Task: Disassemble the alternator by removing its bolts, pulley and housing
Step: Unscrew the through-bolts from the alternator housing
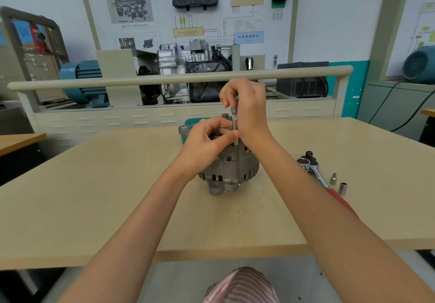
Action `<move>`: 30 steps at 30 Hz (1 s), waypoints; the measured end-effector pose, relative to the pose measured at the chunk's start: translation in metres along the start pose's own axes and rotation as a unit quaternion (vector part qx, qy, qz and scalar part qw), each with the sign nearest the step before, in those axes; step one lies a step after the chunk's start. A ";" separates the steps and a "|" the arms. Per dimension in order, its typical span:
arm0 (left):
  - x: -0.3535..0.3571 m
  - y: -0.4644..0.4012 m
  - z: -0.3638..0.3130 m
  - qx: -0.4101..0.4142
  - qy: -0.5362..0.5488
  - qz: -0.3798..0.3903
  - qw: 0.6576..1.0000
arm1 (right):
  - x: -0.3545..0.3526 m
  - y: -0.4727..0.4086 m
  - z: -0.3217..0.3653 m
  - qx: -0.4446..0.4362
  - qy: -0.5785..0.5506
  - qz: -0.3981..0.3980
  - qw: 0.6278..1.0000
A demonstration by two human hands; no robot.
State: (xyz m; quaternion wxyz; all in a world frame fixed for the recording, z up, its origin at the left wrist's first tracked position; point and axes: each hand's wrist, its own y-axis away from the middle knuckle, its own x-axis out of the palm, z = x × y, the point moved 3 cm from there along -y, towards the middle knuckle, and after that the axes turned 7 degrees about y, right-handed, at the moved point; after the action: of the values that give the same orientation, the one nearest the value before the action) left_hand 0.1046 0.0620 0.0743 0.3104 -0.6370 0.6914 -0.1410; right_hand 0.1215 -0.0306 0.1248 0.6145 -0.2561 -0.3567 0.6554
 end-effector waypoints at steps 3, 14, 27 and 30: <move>0.000 0.001 -0.004 0.016 0.003 0.007 1.000 | 0.002 0.009 0.009 -0.051 0.135 -0.028 0.989; -0.001 0.001 0.000 0.008 -0.005 -0.016 1.000 | 0.015 0.021 0.012 -0.109 0.451 -0.110 0.879; -0.003 -0.003 0.004 -0.014 0.019 -0.008 1.000 | 0.001 -0.010 -0.002 0.131 -0.167 0.024 0.977; -0.002 -0.002 0.002 0.000 0.017 0.003 1.000 | 0.001 -0.002 -0.001 0.081 -0.079 -0.008 0.994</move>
State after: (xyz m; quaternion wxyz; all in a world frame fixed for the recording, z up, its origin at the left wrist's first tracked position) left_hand 0.1073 0.0634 0.0749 0.2986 -0.6324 0.6987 -0.1506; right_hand 0.1231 -0.0294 0.1255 0.6084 -0.1498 -0.3518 0.6955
